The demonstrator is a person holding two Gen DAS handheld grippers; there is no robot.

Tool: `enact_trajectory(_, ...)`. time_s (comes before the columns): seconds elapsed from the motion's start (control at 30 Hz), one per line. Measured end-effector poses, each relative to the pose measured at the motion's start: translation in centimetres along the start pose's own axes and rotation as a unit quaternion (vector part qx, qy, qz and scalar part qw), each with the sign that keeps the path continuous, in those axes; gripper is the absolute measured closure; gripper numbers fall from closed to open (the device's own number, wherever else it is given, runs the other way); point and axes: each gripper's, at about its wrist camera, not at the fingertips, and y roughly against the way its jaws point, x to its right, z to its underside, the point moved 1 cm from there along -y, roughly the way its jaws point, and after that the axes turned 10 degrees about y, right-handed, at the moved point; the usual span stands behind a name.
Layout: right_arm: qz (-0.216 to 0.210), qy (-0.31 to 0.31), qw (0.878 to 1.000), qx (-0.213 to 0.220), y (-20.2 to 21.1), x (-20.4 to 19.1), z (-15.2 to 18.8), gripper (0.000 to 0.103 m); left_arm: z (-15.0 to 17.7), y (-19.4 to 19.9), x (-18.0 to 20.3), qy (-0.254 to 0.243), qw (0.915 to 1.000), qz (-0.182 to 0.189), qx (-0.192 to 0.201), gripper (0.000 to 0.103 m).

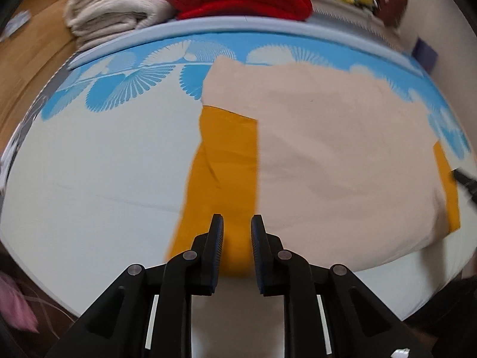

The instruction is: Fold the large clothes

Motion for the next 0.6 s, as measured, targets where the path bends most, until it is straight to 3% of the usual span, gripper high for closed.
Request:
enact_trajectory(0.07, -0.005, 0.048, 0.999, -0.007, -1.8, -4.5, 0.1, 0.088, 1.6, 0.1, 1.2, 0.001, 1.0, -0.002, 0.008, 0.085)
enact_trajectory(0.13, 0.034, 0.103, 0.992, -0.064, -5.2, -7.6, 2.0, 0.088, 2.6, 0.0, 1.7, 0.003, 1.0, -0.003, 0.008, 0.085)
enact_trajectory(0.2, 0.048, 0.108, 0.987, -0.109, -7.7, -8.8, 3.5, 0.088, 2.3, 0.0, 2.0, 0.004, 0.9999, -0.004, 0.009, 0.085)
enact_trajectory(0.33, 0.069, 0.104, 0.987, -0.102, -7.1, -9.7, 2.7, 0.088, 2.7, 0.1, 0.8, -0.005, 0.9998, -0.004, 0.02, 0.085)
enact_trajectory(0.47, 0.057, 0.072, 0.995, -0.04, -3.7, -10.1, 1.9, 0.088, 3.2, -0.1, 0.4, -0.001, 0.9999, 0.001, 0.011, 0.085)
enact_trajectory(0.6, 0.062, 0.102, 0.986, -0.118, -7.4, -10.7, 3.8, 0.088, 3.5, -0.2, -0.2, 0.012, 0.9998, 0.013, 0.0, 0.085)
